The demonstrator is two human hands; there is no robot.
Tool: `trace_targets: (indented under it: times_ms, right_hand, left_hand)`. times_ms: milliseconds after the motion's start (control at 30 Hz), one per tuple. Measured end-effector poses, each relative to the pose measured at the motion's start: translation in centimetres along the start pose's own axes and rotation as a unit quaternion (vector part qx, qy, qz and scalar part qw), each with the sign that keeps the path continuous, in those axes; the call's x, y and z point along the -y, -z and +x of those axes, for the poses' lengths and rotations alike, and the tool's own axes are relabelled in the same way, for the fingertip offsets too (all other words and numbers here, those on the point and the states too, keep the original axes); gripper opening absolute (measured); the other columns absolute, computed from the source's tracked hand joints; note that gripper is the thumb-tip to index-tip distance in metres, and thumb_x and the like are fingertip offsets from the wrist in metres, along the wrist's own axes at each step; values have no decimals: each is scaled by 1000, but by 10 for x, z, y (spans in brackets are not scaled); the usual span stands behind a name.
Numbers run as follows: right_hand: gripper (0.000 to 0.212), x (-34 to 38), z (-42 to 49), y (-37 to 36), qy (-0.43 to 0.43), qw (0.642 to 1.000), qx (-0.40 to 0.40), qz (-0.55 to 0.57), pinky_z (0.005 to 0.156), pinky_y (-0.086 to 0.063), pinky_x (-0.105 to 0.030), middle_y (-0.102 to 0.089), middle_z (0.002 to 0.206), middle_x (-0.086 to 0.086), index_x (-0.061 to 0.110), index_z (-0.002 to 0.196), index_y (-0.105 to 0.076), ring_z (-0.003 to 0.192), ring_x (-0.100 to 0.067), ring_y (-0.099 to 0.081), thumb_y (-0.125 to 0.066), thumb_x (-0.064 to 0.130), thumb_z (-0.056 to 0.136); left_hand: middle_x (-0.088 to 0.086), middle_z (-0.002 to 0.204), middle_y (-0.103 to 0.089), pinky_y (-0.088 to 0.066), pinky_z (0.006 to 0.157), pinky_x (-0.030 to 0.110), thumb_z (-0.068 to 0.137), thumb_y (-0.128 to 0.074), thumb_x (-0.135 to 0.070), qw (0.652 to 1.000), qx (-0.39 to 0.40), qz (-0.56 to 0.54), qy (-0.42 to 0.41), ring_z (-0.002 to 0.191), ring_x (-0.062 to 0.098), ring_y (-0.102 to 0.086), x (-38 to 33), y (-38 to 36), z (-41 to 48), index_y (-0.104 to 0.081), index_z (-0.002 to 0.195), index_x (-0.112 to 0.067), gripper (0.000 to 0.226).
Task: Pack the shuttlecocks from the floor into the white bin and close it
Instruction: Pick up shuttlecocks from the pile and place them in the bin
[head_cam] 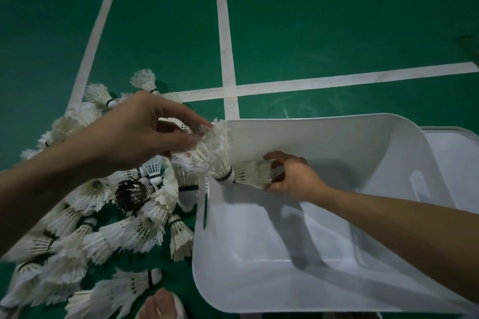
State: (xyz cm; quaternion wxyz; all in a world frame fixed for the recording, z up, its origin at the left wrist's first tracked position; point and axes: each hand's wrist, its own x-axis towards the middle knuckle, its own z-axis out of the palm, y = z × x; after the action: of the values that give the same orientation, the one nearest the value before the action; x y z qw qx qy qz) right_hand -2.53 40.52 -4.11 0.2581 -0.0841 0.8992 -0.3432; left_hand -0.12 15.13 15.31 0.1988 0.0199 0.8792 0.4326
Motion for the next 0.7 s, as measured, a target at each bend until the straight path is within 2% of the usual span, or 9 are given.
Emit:
trace_targets:
  times_ms: [133,233,333,433,500,533,633,667,700]
  right_hand:
    - [78,-3,1,3,0,1000,7,-12,80,-50,-19,-61,125,-5,24,134,-49,83,-16,-67,-88,24,66]
    - [80,-1,-4,10,4,1000,14,-11,85,-51,-23,-58,129,-4,27,134,-48,82,-13,-69,-88,28,65]
    - [65,7,-14,28,5,1000,-17,8,80,-55,-24,-63,119,2,26,122,-57,77,-7,-67,-87,31,65]
    - [44,33,-30,52,36,987,-86,133,70,-54,-19,-69,93,5,26,98,-62,70,-9,-67,-87,31,62]
    - [44,57,-46,70,88,961,-103,242,72,-56,-21,-70,92,2,24,98,-63,76,-12,-70,-83,32,59]
    - [49,69,-54,77,116,951,-93,271,75,-57,-23,-70,96,1,24,101,-62,81,-12,-71,-82,33,57]
    - [66,95,-67,82,167,941,-29,292,80,-58,-30,-63,114,6,33,113,-57,94,-8,-67,-83,34,53]
    - [71,101,-68,79,172,941,-10,290,80,-58,-32,-60,118,8,37,115,-55,95,-7,-66,-84,34,51]
    - [74,105,-68,76,177,942,6,286,81,-58,-34,-58,120,9,40,117,-54,95,-8,-65,-85,34,50]
  left_hand:
    - [-13,92,-74,-57,78,48,68,-69,-25,1000,0,6,-4,80,20,-71,-3,1,0,-75,92,-32,26]
    - [-14,89,-74,-58,77,40,65,-68,-24,1000,-1,-6,-16,79,14,-71,-8,1,-2,-75,92,-30,28]
    - [-16,86,-74,-59,74,30,63,-66,-23,999,4,-25,-28,78,12,-71,-18,-1,-7,-74,92,-27,30]
    - [-13,87,-74,-59,75,46,62,-67,-27,999,12,-24,-31,78,15,-71,-26,-4,-9,-76,88,-31,27]
    - [-11,89,-75,-55,78,57,66,-68,-28,999,14,-21,-24,81,17,-71,-29,-8,-6,-75,90,-33,26]
    - [-13,90,-74,-56,79,54,70,-70,-25,999,11,-20,-25,81,16,-71,-29,-11,-4,-75,89,-32,21]
    - [-22,86,-72,-59,71,30,78,-70,-11,999,-8,-16,-27,75,6,-70,-30,-21,3,-72,87,-36,26]
    - [-23,86,-71,-58,67,27,79,-70,-11,1000,-12,-8,-27,73,6,-70,-30,-23,4,-70,86,-36,27]
    - [-22,85,-71,-59,67,30,80,-71,-11,999,-16,1,-28,73,8,-70,-30,-26,5,-70,84,-36,25]
